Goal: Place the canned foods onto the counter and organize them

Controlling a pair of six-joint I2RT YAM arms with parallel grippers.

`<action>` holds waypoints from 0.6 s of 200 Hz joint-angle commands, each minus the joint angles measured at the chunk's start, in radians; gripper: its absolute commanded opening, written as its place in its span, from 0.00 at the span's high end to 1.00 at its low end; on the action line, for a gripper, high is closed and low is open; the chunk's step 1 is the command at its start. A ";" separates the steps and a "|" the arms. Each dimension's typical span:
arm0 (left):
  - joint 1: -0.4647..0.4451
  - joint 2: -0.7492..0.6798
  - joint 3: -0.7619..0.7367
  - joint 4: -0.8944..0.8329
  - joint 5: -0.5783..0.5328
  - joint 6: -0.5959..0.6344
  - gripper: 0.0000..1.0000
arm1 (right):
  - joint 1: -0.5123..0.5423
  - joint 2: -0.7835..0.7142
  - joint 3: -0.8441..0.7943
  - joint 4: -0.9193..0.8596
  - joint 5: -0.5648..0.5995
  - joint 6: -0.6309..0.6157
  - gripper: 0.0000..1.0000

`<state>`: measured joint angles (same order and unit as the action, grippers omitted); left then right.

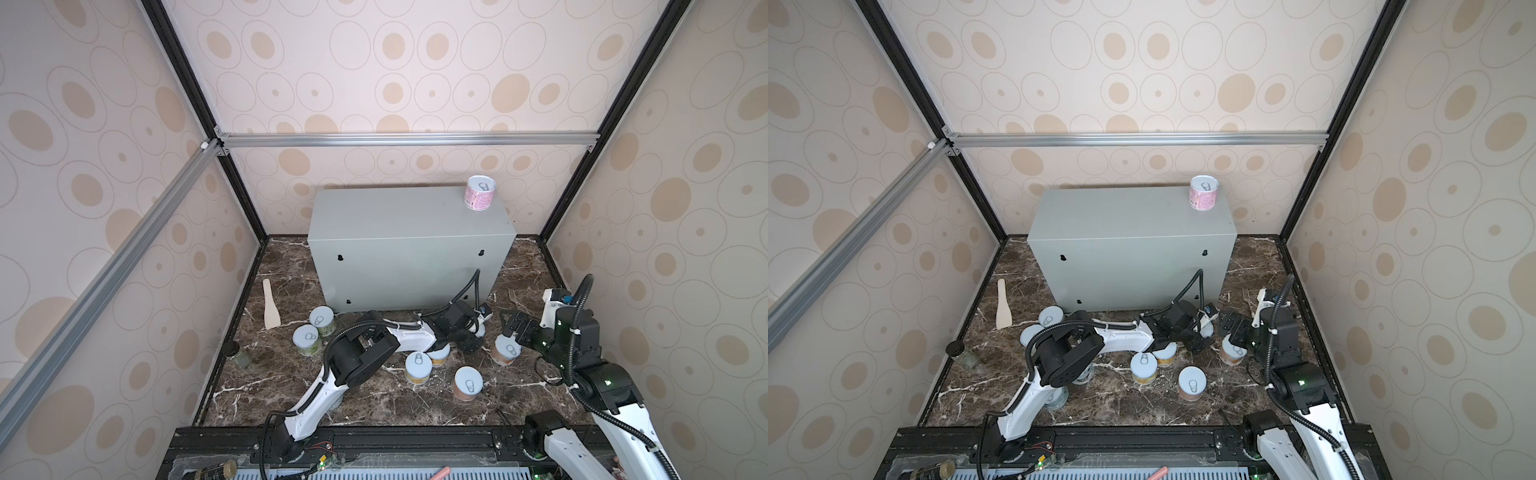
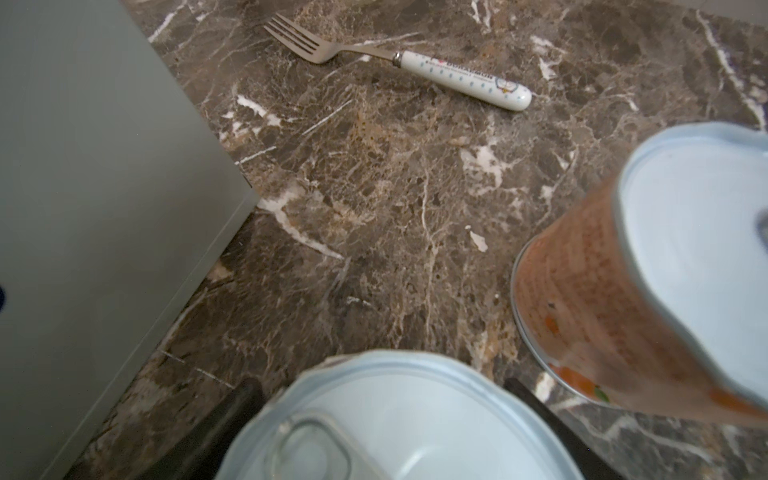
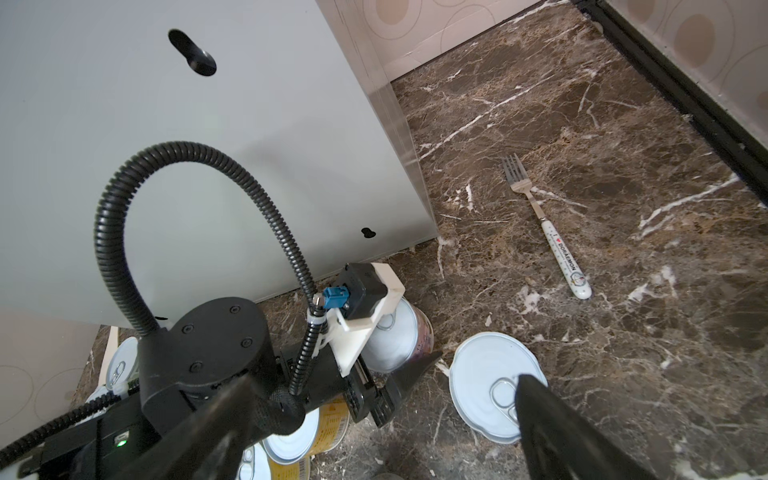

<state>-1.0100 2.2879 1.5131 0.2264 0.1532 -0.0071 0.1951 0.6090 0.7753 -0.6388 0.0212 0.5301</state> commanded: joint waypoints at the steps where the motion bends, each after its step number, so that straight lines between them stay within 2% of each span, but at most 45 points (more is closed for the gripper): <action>1: 0.001 0.031 0.007 0.049 -0.014 -0.008 0.15 | -0.004 -0.009 -0.012 0.017 -0.002 -0.012 0.00; 55: -0.001 0.001 -0.002 0.049 -0.022 -0.004 0.32 | -0.005 -0.009 -0.010 0.019 0.002 -0.013 0.00; 86: 0.000 -0.055 -0.031 0.097 -0.015 0.004 0.37 | -0.005 -0.010 -0.002 0.009 -0.005 -0.002 0.00; 120: 0.000 -0.123 -0.036 0.074 -0.023 0.010 0.38 | -0.005 -0.024 0.007 -0.008 -0.029 0.016 0.00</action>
<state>-1.0100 2.2639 1.4712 0.2710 0.1463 -0.0219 0.1951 0.6052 0.7731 -0.6361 0.0101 0.5339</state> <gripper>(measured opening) 0.761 0.997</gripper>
